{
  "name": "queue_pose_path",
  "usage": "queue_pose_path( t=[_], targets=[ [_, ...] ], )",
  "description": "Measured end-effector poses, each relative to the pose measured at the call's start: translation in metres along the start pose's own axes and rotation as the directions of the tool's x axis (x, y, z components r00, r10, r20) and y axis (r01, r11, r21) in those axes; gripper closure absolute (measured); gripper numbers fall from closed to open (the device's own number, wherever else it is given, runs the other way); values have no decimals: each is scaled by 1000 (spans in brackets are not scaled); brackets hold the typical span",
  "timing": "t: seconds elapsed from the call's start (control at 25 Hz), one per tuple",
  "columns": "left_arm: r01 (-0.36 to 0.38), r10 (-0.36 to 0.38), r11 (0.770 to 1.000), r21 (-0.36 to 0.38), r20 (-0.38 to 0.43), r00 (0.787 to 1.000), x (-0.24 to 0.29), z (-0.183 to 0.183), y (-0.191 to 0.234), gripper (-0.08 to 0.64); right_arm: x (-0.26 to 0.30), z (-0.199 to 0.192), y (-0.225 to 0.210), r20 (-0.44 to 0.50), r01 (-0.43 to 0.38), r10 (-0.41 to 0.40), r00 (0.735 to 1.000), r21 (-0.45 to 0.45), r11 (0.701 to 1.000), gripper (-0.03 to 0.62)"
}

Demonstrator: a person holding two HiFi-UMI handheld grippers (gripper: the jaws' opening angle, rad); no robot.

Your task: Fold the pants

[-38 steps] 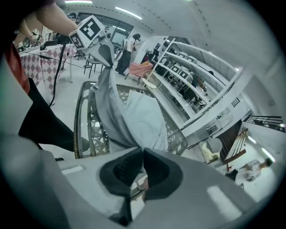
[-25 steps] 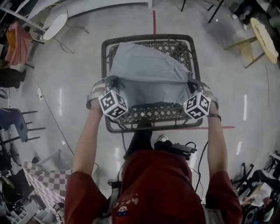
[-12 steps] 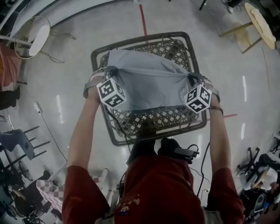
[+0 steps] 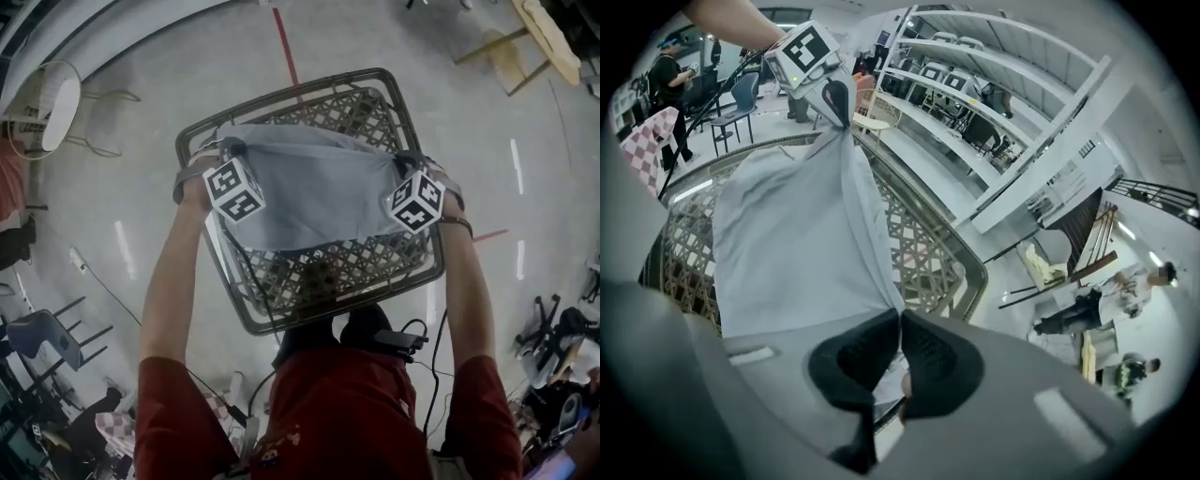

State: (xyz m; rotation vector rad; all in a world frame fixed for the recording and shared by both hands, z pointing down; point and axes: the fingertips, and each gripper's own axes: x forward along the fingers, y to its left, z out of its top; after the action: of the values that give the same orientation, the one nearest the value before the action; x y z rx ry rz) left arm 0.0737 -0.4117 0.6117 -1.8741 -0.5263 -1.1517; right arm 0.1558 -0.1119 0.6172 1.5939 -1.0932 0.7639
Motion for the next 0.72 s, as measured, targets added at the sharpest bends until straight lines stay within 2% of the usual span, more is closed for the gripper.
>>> queue_pose_path(
  t=[0.48, 0.72],
  targets=[
    [29, -28, 999, 29, -22, 999, 52, 0, 12, 543, 44, -9, -2, -76, -15, 17, 997, 27, 1000, 580],
    [-8, 9, 1000, 22, -26, 1000, 77, 1, 14, 526, 68, -18, -3, -109, 13, -11, 994, 23, 1000, 561]
  ],
)
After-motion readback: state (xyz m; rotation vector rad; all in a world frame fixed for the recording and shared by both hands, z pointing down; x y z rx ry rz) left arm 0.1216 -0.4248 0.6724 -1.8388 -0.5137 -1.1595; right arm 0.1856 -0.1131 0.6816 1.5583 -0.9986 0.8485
